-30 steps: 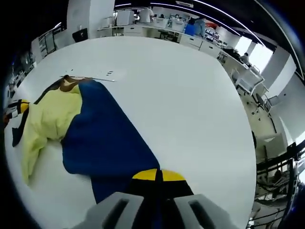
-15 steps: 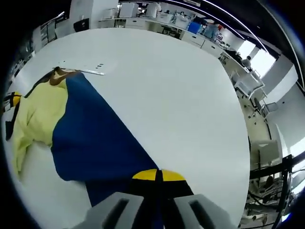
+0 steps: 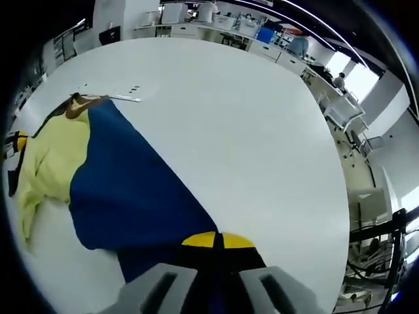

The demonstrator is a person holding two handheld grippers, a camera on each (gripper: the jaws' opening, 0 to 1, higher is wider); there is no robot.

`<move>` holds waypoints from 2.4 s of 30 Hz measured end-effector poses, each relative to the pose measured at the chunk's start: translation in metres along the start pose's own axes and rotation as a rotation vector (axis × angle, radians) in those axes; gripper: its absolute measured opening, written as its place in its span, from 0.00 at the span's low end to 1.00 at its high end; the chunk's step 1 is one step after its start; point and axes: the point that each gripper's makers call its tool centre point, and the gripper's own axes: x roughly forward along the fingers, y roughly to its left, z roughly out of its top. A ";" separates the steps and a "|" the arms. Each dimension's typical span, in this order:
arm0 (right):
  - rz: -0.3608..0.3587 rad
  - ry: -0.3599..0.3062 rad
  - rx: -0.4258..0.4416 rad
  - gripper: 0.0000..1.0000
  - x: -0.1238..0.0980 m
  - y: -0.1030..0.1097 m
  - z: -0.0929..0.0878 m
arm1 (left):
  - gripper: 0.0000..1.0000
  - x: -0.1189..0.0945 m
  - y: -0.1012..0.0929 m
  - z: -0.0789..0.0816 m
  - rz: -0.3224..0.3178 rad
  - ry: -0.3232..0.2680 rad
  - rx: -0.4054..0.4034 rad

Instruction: Fold the garment on the visible template until the final outline fits inside the template.

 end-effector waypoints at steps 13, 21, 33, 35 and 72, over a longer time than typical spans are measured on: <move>0.049 -0.179 0.086 0.36 -0.036 0.030 0.039 | 0.39 -0.024 -0.007 0.016 0.000 -0.061 0.021; 0.163 -0.253 0.090 0.55 -0.067 0.070 0.053 | 0.49 -0.033 -0.022 0.017 -0.049 -0.066 0.025; 0.353 -0.283 -0.018 0.68 -0.107 0.156 0.042 | 0.55 -0.047 -0.049 0.017 -0.092 -0.070 0.040; 0.371 -0.294 -0.033 0.68 -0.113 0.167 0.041 | 0.56 -0.050 -0.053 0.018 -0.100 -0.073 0.045; 0.558 -0.337 -0.049 0.44 -0.116 0.274 -0.010 | 0.30 -0.076 -0.160 -0.040 -0.297 -0.006 0.024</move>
